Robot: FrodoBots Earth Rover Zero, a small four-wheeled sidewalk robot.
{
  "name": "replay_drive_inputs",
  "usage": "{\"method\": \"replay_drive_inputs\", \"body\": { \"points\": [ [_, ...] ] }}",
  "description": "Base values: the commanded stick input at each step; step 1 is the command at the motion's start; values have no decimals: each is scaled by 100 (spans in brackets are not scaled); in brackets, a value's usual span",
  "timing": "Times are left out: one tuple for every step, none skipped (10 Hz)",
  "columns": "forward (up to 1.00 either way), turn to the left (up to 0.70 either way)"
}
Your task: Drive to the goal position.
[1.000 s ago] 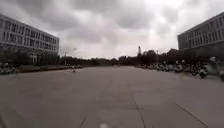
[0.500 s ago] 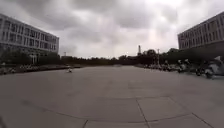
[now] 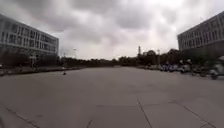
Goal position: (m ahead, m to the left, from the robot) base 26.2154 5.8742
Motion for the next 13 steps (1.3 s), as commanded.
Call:
{"method": "replay_drive_inputs", "body": {
  "points": [
    [70,0],
    [70,0],
    [70,0],
    [70,0],
    [70,0],
    [70,0],
    [70,0],
    [70,0],
    [70,0],
    [70,0],
    [70,0],
    [70,0],
    [70,0]
  ]
}}
